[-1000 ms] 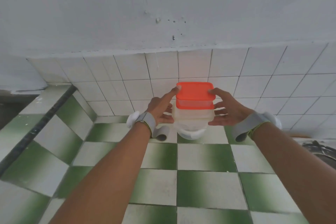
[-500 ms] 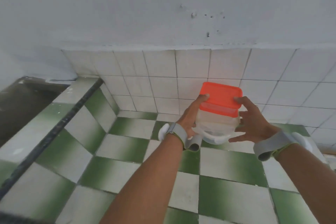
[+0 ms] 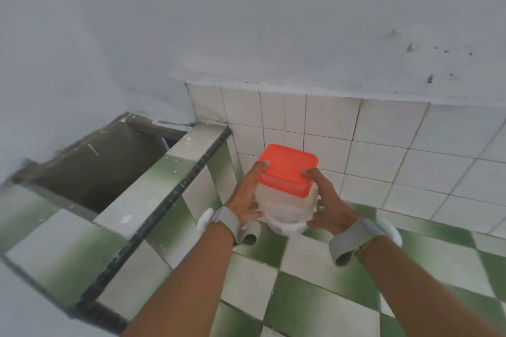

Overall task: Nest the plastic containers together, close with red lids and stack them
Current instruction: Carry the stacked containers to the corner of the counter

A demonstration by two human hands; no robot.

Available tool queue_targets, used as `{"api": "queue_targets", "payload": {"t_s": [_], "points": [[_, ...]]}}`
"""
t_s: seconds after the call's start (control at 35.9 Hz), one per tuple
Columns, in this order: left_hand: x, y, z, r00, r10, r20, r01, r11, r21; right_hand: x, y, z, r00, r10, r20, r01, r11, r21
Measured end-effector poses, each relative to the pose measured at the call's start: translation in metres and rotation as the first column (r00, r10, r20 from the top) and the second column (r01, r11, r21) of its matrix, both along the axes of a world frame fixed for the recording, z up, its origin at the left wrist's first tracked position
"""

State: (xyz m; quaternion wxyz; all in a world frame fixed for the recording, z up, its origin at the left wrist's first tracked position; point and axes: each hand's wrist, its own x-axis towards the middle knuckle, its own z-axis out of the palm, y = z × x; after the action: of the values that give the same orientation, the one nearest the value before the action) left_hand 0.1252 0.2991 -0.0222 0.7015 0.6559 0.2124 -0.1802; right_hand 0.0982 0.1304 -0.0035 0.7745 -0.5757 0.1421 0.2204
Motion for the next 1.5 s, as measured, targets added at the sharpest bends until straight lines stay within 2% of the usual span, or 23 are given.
{"api": "queue_targets", "payload": {"t_s": [0.08, 0.17, 0.28, 0.39, 0.5, 0.56, 0.7, 0.81, 0.86, 0.92, 0.97, 1.11, 1.28, 1.34, 1.42, 1.5], "points": [[0.014, 0.024, -0.001, 0.999, 0.001, 0.038, 0.000, 1.000, -0.015, 0.013, 0.024, -0.006, 0.999, 0.014, 0.036, -0.017, 0.996, 0.091], [0.027, 0.037, -0.002, 0.999, -0.026, 0.038, 0.028, 0.998, -0.051, 0.039, 0.035, -0.034, 0.999, -0.015, 0.048, 0.013, 0.999, 0.049], [0.049, 0.043, -0.004, 0.998, -0.053, 0.044, 0.058, 0.992, -0.113, 0.044, 0.052, -0.005, 0.994, -0.108, -0.012, 0.108, 0.993, -0.052], [0.061, 0.037, 0.000, 0.994, -0.088, 0.071, 0.096, 0.987, -0.126, 0.058, 0.055, 0.002, 0.986, -0.166, -0.012, 0.165, 0.986, -0.027], [0.077, 0.037, -0.012, 0.988, -0.141, 0.066, 0.152, 0.962, -0.226, 0.065, 0.058, 0.010, 0.979, -0.203, -0.008, 0.203, 0.979, 0.034], [0.079, 0.036, -0.016, 0.984, -0.158, 0.088, 0.174, 0.958, -0.230, 0.068, 0.058, 0.010, 0.978, -0.207, -0.035, 0.208, 0.978, 0.027], [0.072, 0.038, -0.013, 0.980, -0.127, 0.151, 0.149, 0.978, -0.147, 0.065, 0.063, 0.023, 0.959, -0.284, 0.028, 0.284, 0.958, -0.026], [0.080, 0.040, -0.043, 0.955, 0.093, 0.282, -0.050, 0.987, -0.155, 0.070, 0.060, -0.005, 0.886, -0.442, 0.139, 0.452, 0.890, -0.052], [0.064, 0.037, -0.021, 0.897, 0.146, 0.418, -0.108, 0.988, -0.114, 0.064, 0.066, -0.010, 0.832, -0.514, 0.207, 0.526, 0.851, -0.001], [0.055, 0.035, -0.009, 0.867, 0.138, 0.478, -0.103, 0.990, -0.099, 0.058, 0.080, -0.008, 0.836, -0.496, 0.235, 0.490, 0.868, 0.088], [0.056, 0.032, -0.006, 0.880, 0.095, 0.466, -0.058, 0.994, -0.093, 0.060, 0.089, -0.011, 0.839, -0.480, 0.256, 0.468, 0.877, 0.113], [0.079, 0.032, -0.029, 0.930, -0.037, 0.366, 0.062, 0.997, -0.054, 0.074, 0.095, -0.017, 0.842, -0.462, 0.279, 0.471, 0.881, 0.036], [0.075, 0.026, -0.022, 0.934, -0.106, 0.340, 0.121, 0.992, -0.022, 0.074, 0.095, -0.015, 0.832, -0.455, 0.318, 0.485, 0.875, -0.016], [0.074, 0.028, -0.023, 0.930, -0.090, 0.357, 0.106, 0.994, -0.025, 0.073, 0.093, -0.015, 0.830, -0.473, 0.295, 0.499, 0.867, -0.014], [0.066, 0.030, -0.017, 0.926, 0.016, 0.377, -0.001, 0.999, -0.040, 0.067, 0.087, -0.017, 0.816, -0.530, 0.231, 0.538, 0.842, 0.034], [0.065, 0.035, -0.028, 0.933, 0.087, 0.349, -0.069, 0.996, -0.063, 0.063, 0.077, -0.027, 0.816, -0.559, 0.148, 0.556, 0.829, 0.066]]}}
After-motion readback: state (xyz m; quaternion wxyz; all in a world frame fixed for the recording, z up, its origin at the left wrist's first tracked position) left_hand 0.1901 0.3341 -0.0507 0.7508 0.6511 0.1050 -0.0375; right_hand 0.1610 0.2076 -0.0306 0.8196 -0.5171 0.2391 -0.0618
